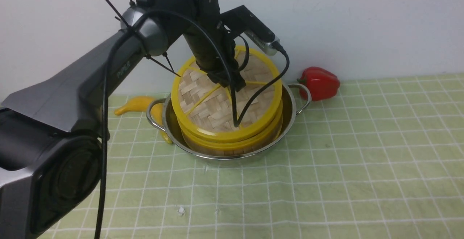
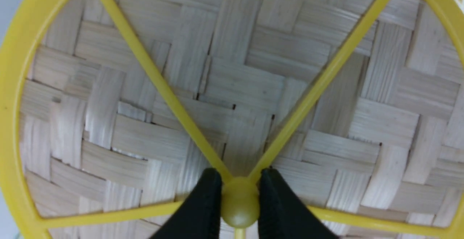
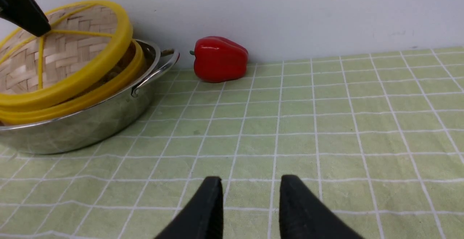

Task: Place the steamer in the pot on the green tablecloth, and put the lid on the steamer.
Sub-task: 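Place the yellow bamboo steamer lid onto the steamer in the pot with the left gripper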

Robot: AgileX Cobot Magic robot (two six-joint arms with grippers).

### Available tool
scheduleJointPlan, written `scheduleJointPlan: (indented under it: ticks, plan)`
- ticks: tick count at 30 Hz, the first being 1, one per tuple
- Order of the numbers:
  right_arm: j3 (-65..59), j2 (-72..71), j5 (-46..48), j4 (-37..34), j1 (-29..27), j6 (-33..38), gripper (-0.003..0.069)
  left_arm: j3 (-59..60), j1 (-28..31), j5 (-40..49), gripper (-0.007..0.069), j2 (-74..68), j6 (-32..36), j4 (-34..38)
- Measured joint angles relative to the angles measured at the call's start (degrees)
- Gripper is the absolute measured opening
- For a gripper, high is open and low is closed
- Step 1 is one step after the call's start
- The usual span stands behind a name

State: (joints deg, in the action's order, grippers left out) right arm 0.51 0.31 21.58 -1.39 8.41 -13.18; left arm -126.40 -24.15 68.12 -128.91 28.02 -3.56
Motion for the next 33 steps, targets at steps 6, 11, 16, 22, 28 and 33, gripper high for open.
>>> scheduleJointPlan:
  ticks: [6, 11, 16, 22, 28, 33]
  plan:
    - [0.0, 0.0, 0.0, 0.0, 0.0, 0.0, 0.024, -0.1, 0.6, 1.2, 0.0123, -0.9, -0.3, -0.1]
    - [0.0, 0.0, 0.0, 0.0, 0.0, 0.0, 0.024, -0.1, 0.7, -0.7, 0.0123, -2.3, -0.3, -0.2]
    - [0.0, 0.0, 0.0, 0.0, 0.0, 0.0, 0.024, -0.1, 0.7, -1.6, 0.0123, -3.1, -0.3, 0.6]
    - [0.0, 0.0, 0.0, 0.0, 0.0, 0.0, 0.024, -0.1, 0.7, -2.7, 0.0123, -3.7, 0.3, 0.6]
    - [0.0, 0.0, 0.0, 0.0, 0.0, 0.0, 0.024, -0.1, 0.7, -4.9, 0.0123, -4.4, 1.6, 0.8]
    - [0.0, 0.0, 0.0, 0.0, 0.0, 0.0, 0.024, -0.1, 0.7, -5.3, 0.0123, -4.5, 2.1, 0.8]
